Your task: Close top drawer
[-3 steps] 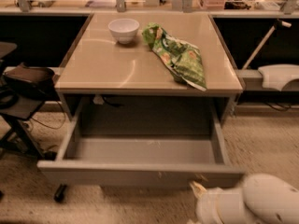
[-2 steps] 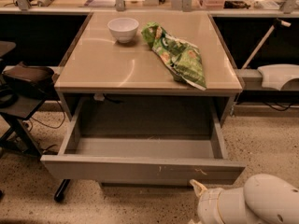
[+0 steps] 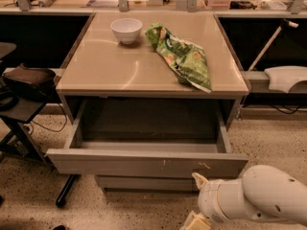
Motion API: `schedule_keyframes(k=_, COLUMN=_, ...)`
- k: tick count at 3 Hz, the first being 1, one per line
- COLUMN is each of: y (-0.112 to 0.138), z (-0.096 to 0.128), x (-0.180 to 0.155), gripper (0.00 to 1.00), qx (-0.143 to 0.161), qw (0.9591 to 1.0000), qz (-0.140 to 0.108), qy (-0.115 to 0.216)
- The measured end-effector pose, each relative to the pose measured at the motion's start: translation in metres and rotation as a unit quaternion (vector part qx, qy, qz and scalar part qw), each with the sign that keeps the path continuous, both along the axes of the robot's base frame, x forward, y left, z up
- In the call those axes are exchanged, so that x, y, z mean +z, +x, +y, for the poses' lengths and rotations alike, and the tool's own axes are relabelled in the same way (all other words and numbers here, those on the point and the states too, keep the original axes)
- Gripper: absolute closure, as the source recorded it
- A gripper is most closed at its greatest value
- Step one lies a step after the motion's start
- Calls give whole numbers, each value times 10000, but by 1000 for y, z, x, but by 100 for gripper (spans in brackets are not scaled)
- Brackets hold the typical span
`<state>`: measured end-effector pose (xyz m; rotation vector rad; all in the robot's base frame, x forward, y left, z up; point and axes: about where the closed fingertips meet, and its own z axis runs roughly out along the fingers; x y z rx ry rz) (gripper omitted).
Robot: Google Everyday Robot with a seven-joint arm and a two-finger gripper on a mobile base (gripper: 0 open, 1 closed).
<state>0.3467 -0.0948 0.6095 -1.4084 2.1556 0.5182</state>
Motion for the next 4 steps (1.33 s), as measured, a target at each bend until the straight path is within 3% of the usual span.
schedule_keyframes(k=2, y=50, z=-23, x=22, gripper=0, qx=-141, qw=9975, qz=-667, qy=-200)
schedule_keyframes(k=4, y=132, z=7, x=72, gripper=0, qx=-21, qw=9940, qz=-1074, qy=-194)
